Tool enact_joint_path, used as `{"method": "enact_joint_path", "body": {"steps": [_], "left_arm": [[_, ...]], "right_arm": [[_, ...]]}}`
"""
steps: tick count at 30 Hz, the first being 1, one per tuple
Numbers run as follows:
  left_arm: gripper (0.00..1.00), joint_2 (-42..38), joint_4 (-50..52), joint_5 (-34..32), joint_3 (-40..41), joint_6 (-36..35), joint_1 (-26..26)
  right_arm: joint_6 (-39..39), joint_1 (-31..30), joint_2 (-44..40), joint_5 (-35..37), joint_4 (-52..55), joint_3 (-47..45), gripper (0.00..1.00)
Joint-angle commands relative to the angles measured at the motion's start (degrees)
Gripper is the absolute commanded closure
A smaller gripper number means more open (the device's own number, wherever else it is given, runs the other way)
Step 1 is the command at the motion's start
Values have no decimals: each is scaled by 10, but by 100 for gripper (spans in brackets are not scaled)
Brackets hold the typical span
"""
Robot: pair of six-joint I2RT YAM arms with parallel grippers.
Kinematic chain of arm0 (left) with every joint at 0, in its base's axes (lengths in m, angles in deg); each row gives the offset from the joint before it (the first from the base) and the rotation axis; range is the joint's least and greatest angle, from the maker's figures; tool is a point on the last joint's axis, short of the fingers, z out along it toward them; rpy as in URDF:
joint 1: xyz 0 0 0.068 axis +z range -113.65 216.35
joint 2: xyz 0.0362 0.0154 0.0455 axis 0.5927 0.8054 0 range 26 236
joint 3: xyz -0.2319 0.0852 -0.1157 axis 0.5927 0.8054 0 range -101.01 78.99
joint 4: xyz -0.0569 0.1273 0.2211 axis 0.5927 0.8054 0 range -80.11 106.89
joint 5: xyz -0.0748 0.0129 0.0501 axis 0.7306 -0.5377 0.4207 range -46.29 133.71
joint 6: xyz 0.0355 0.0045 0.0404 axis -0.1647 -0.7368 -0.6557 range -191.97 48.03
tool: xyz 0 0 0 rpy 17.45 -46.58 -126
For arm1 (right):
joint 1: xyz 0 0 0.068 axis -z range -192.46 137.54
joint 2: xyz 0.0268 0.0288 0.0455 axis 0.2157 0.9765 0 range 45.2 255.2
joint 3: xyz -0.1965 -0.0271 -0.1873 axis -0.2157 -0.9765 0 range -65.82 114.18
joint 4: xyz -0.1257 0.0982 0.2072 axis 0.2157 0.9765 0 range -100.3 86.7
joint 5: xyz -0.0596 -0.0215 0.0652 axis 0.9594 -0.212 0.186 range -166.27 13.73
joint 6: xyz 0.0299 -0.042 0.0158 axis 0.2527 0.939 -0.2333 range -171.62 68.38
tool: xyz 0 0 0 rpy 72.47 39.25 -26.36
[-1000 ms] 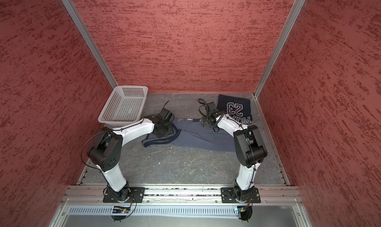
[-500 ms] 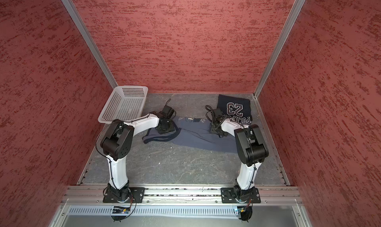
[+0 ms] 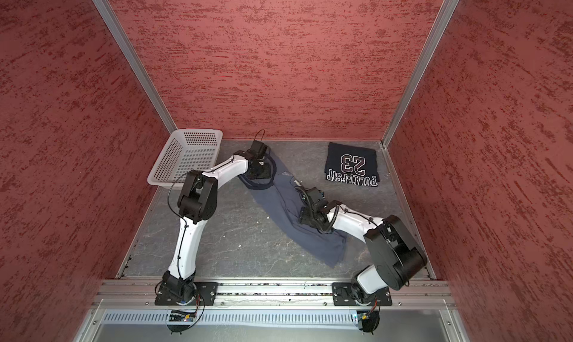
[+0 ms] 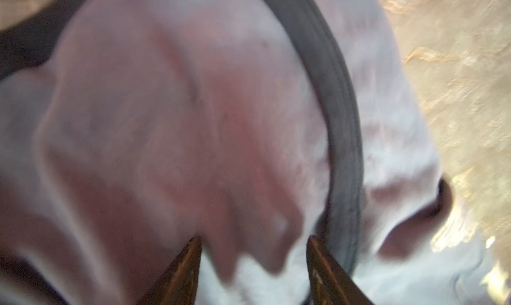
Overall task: Fold and stack tank tops
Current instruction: Rotate the tank top at the center of the table.
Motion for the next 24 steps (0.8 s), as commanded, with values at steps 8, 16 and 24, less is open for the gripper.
{"method": "enact_joint_path", "body": {"steps": [8,16,24], "left_arm": [[26,-102,98,-82,-3,143,71],[25,-108,46,-72,66,225,113],[29,-62,52,-108,46,255,115]], "right_arm": [[14,-4,-58,90,157,65,20],[19,-3,-29,74,104,52,20],[16,-3,-27,62,83,22,20]]}}
